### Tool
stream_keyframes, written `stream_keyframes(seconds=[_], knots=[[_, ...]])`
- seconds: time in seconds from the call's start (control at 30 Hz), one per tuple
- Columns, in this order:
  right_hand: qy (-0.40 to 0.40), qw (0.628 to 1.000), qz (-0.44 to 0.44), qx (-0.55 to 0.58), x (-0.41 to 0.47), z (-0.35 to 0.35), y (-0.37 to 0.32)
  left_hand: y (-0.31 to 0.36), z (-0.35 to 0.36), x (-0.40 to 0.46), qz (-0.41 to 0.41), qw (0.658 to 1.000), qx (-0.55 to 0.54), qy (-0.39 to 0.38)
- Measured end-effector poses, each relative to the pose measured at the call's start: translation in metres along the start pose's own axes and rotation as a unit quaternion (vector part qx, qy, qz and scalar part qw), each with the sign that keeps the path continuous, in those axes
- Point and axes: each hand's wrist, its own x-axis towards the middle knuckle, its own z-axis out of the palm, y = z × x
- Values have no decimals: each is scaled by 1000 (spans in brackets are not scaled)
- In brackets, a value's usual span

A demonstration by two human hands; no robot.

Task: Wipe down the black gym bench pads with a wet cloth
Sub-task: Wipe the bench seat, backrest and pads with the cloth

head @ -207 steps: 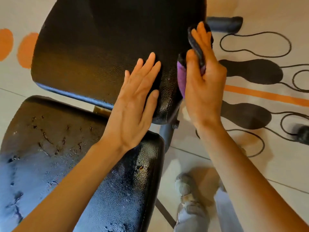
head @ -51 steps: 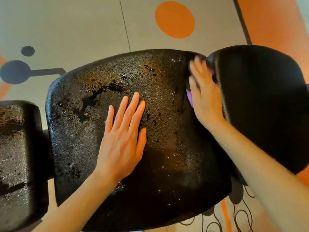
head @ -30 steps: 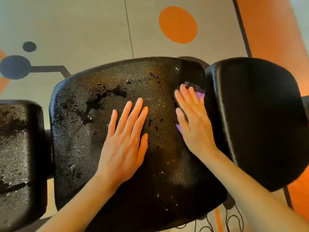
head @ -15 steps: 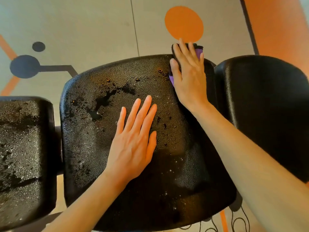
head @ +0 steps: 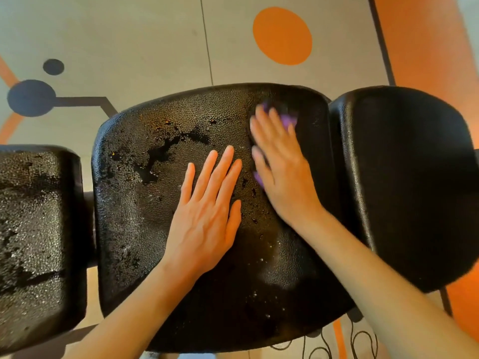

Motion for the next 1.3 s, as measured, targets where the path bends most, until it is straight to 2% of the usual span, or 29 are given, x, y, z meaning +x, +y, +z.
stream_keyframes(seconds=[0.07, 0.2, 0.27, 0.43, 0.5, 0.57, 0.63, 0.8, 0.87, 1.0, 1.1, 1.2, 1.3], knots=[[-40, 999, -24, 9, -32, -6, 1, -1, 0, -1, -4, 1000, -3, 4], [14, 1000, 1, -6, 72, 4, 4, 0, -1, -1, -11, 1000, 3, -4], [22, 999, 29, -10, 93, 6, 1, 0, 0, 0, -10, 1000, 3, -3], [-53, 998, -26, 8, -23, -5, -5, -1, -1, -2, -19, 1000, -13, 5], [-38, 999, -32, 0, 8, -1, -4, 0, -2, -1, -16, 999, -26, 10], [-4, 999, -7, -31, 71, 6, -7, -1, -5, -1, -17, 999, -44, 6], [2, 999, 17, -42, 95, 10, -12, -1, -9, -2, -16, 998, -57, -5], [-59, 996, -57, -29, -25, 0, -22, -8, -18, -24, -55, 998, -18, 3], [-47, 996, -61, -41, -1, 4, -21, -14, -15, -33, -84, 996, -19, 2], [-10, 998, 9, -67, 102, 16, -28, -18, -8, -38, -99, 995, 3, 8], [-13, 999, -9, -34, 55, 17, -33, -17, -7, -37, -89, 996, 14, 13], [-63, 996, -54, -35, -28, 8, -38, -19, -7, -39, -96, 995, 12, 13], [-41, 996, -56, -52, 12, 14, -32, -18, -7, -37, -89, 996, 17, 15]])
